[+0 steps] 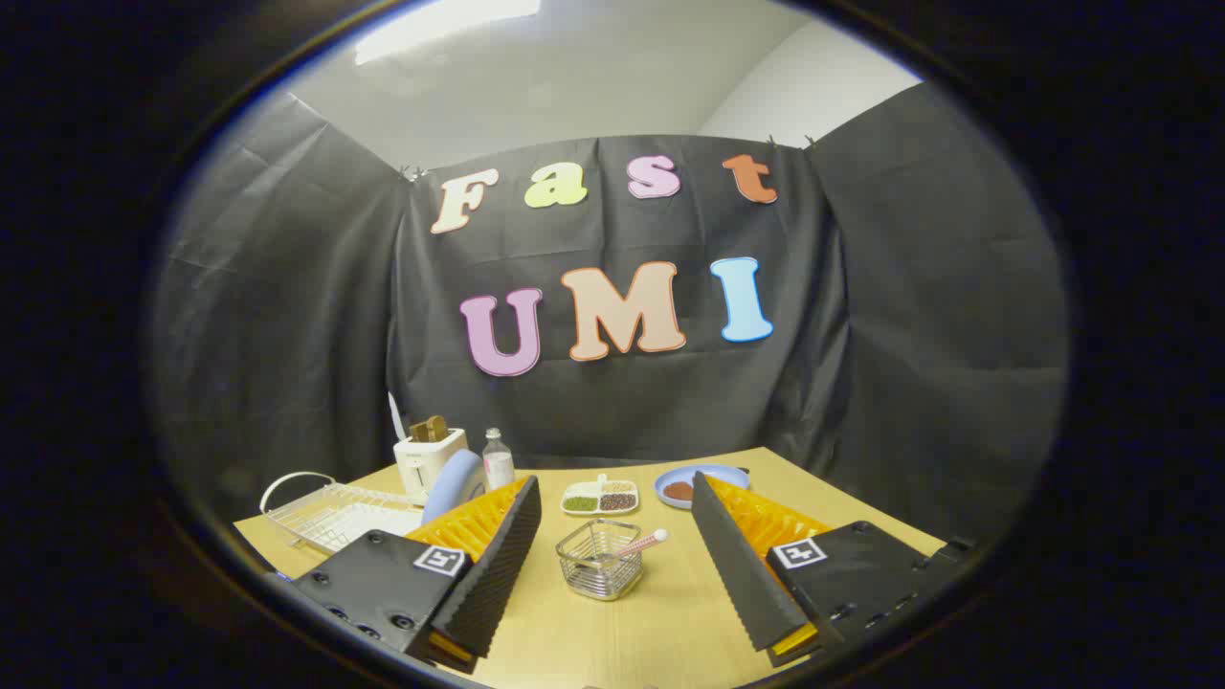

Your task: Take the plate from the dish rack, then take the spoon from the basket and place it into the plate.

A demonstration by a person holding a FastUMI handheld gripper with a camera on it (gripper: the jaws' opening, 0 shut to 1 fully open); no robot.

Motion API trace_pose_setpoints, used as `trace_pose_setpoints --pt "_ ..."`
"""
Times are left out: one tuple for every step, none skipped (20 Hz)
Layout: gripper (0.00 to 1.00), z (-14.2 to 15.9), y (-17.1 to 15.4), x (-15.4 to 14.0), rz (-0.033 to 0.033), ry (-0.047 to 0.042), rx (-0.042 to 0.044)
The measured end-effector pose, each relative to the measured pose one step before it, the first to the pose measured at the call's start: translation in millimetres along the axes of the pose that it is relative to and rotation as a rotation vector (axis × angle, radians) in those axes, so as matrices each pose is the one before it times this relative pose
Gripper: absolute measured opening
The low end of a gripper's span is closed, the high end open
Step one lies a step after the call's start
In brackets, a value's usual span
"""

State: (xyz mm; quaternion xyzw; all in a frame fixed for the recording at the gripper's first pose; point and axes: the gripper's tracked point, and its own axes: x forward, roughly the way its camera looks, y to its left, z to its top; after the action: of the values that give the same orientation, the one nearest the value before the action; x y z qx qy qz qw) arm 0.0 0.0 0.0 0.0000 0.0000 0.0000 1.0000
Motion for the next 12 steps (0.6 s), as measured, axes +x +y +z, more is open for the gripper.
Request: trace_pose_setpoints --pt "0.99 -2.43 -1.09 0.37 -0.00196 0.00737 0.00047" --pt "0.99 -1.71 -0.90 1.06 -0.00174 0.00641 0.00310" --pt "0.99 -1.17 -0.20 1.70 -0.00064 0.00473 0.00541" --pt "0.99 -0.54 -0.46 1.36 -0.00078 0.00377 0.00600" --pt "0.99 0.23 -0.73 0.44 -0.00189 0.00119 0.00607" --pt "0.99 0.40 -0.56 1.45 -0.00210 0.00118 0.00514" --pt "0.99 -0.27 0.57 0.63 -0.00087 0.00194 0.00464" --pt "0.99 0.02 1.84 1.69 0.00358 0.00099 0.00395" --pt "0.99 0.48 2.37 0.84 0.00434 0.00121 0.00363" --pt "0.99 -0.04 1.92 0.92 0.00377 0.00277 0.00445" --pt "0.99 0.31 3.20 0.97 0.00503 0.00493 0.00533" --pt "0.99 0.20 3.93 0.47 0.00887 0.00552 0.00554"
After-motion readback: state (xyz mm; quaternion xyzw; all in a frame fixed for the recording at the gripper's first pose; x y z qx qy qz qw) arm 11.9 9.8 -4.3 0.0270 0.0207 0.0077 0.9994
